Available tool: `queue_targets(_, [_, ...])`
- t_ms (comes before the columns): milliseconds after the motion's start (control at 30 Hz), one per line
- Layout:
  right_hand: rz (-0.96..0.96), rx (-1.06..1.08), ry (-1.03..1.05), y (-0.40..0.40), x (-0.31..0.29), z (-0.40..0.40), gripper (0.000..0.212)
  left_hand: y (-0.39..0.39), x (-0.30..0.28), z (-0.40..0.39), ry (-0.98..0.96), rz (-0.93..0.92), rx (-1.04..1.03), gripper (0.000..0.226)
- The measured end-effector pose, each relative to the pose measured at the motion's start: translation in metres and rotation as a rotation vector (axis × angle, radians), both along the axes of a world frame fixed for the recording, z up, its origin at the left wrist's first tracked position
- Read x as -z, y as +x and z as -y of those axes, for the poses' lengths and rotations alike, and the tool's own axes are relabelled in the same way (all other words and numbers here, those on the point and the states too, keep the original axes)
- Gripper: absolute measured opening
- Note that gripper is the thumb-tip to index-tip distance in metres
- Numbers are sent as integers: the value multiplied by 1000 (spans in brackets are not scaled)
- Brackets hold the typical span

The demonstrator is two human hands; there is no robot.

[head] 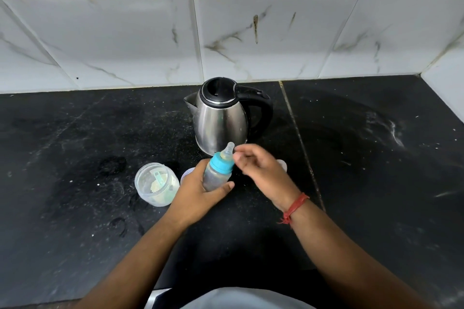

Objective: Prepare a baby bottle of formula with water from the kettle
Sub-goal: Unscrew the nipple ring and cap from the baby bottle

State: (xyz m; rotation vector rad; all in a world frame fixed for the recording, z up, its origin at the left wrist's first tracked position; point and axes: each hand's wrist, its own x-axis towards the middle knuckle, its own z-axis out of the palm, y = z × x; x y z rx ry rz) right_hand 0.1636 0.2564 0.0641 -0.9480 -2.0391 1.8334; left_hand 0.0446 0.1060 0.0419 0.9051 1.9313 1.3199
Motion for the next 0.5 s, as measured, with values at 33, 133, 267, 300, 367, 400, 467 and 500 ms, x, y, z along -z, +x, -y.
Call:
queue_targets(33, [-39,-47,-97,-5,-3,9,47,2,-1,-1,4,-29,7,45])
queue_targets(133, [-182,30,-268,-18,-7,31,36,7,-4,-6,-9,-229,-6,50])
queue_targets(267, [-274,255,-404,-34,-11,46,39,11,-14,-13,-23,-457,-60,59])
queue_targets(300, [-277,272,-445,-37,-14,47,37,11,-17,-15,-26,-485,-78,59])
queue_targets(367, [-275,270,-453,-40,-20,47,28,10,-21,-17,-43,-483,-107,61])
queue_targets(400, [-272,259,-431,-41,-24,46,26,10,-24,-17,-59,-454,-113,63])
queue_targets(467, [-279,232,-399,-43,-33,43,26,9,-31,-18,-61,-358,-100,68])
queue_targets(500, [-286,219,-390,-44,-36,42,23,8,-34,-18,-46,-306,-92,67])
